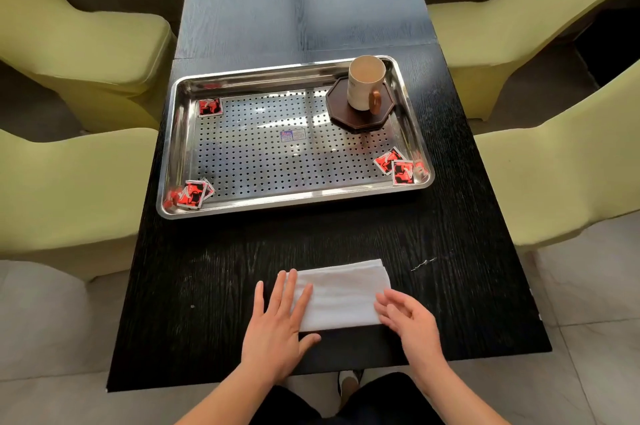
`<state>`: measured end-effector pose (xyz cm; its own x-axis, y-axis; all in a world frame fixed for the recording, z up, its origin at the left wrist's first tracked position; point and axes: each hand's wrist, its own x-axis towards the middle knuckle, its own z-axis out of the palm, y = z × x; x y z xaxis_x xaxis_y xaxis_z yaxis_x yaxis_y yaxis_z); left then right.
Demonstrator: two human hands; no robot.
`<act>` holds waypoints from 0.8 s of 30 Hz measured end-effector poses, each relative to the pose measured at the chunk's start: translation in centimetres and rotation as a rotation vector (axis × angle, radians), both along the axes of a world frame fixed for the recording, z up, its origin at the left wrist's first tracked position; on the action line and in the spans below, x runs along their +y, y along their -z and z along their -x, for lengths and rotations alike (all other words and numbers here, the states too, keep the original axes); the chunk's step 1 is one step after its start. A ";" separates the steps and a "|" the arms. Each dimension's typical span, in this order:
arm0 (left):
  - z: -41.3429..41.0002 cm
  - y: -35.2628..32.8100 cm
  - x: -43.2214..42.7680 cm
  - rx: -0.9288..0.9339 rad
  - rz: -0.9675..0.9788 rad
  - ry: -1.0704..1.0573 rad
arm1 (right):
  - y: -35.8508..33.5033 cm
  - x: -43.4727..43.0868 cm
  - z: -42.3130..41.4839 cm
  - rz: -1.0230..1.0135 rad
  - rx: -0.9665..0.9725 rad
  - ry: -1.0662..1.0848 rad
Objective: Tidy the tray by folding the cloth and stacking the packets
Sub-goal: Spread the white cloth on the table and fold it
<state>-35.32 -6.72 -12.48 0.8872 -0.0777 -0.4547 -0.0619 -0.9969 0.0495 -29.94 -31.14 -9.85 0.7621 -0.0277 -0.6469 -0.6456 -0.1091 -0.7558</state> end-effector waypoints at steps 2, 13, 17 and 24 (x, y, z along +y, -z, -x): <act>0.6 -0.3 -0.7 -0.037 0.068 -0.007 | -0.3 1.0 0.7 0.309 -0.289 -0.300; 1.9 1.1 -0.7 -0.002 0.079 -0.196 | 4.5 0.1 -2.8 1.112 -0.689 -1.273; 1.9 0.7 -2.1 -0.008 0.085 -0.306 | 3.6 -3.4 -1.6 1.139 -0.734 -1.209; -0.5 -2.2 -4.0 -0.121 0.566 -1.211 | 1.3 -0.2 1.5 0.883 -0.483 -0.667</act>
